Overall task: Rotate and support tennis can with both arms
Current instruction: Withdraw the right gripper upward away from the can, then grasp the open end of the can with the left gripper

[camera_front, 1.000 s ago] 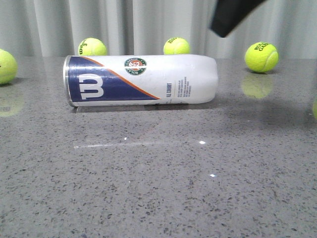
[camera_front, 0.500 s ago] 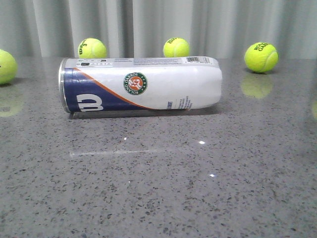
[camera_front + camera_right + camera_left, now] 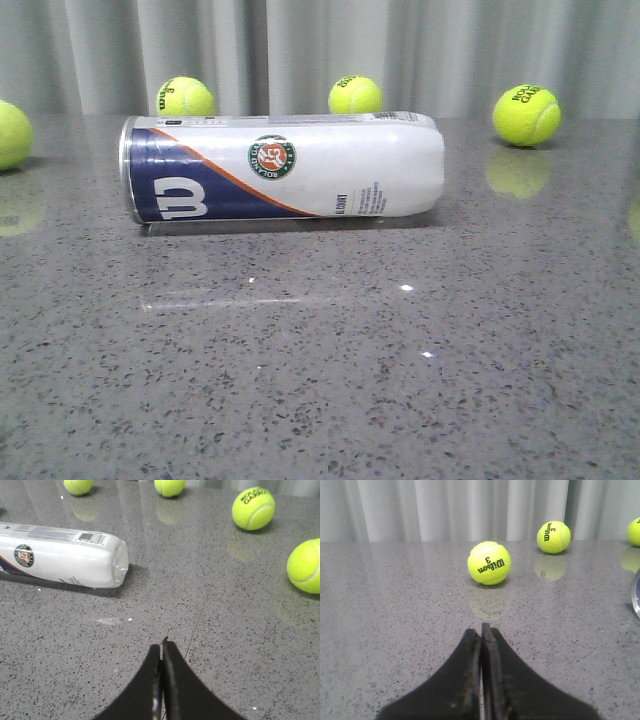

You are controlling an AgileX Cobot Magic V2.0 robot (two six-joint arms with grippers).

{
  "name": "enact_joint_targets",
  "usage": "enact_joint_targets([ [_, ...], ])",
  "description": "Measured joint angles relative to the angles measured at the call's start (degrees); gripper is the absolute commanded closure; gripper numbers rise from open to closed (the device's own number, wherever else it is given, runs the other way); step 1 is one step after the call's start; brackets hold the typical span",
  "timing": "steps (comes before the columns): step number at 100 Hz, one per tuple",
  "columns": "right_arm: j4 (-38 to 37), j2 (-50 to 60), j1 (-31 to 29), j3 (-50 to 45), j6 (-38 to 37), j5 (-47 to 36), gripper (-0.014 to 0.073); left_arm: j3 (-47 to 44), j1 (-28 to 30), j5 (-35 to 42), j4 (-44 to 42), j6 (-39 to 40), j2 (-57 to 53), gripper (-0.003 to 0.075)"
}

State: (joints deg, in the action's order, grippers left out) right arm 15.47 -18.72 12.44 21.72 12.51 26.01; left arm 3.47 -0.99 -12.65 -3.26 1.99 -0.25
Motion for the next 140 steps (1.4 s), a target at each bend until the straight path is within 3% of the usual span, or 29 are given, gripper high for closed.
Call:
enact_joint_targets([
  [16, 0.0, 2.0, 0.0, -0.6, 0.0, -1.0, 0.065, 10.4, 0.0, -11.2, 0.2, 0.0, 5.0, 0.0741],
  [43, 0.0, 2.1, 0.0, -0.6, 0.0, -1.4, 0.065, 24.4, 0.0, -25.4, 0.7, 0.0, 24.3, 0.0715],
  [50, 0.0, 2.1, 0.0, -0.6, 0.0, -1.4, 0.065, 26.9, 0.0, -27.2, 1.7, 0.0, 29.2, 0.0609],
  [62, 0.0, 2.1, 0.0, -0.6, 0.0, -1.4, 0.065, 30.1, 0.0, -27.5, 6.8, 0.0, 36.2, 0.0311],
  [67, 0.0, 2.1, 0.0, -0.6, 0.0, -1.4, 0.065, 31.1, 0.0, -27.3, 9.4, -0.6, 38.6, 0.0227],
  [72, 0.0, 2.1, 0.0, -0.6, 0.0, -1.4, 0.065, 32.2, 0.0, -26.9, 12.4, -2.0, 40.8, 0.019],
  [101, 0.5, 2.1, 0.0, -0.6, 0.0, -1.4, 0.065, 36.5, 0.0, -26.3, 38.8, -21.0, 56.0, 0.0197],
  [129, 2.8, 2.1, 0.0, -0.6, -0.1, -1.4, 0.065, 38.9, 0.0, -31.4, 66.4, -42.7, 72.5, 0.0198],
  [140, 2.8, 2.1, 0.0, -0.6, -0.1, -1.4, 0.065, 40.5, 0.0, -33.0, 73.0, -47.5, 76.7, 0.0198],
])
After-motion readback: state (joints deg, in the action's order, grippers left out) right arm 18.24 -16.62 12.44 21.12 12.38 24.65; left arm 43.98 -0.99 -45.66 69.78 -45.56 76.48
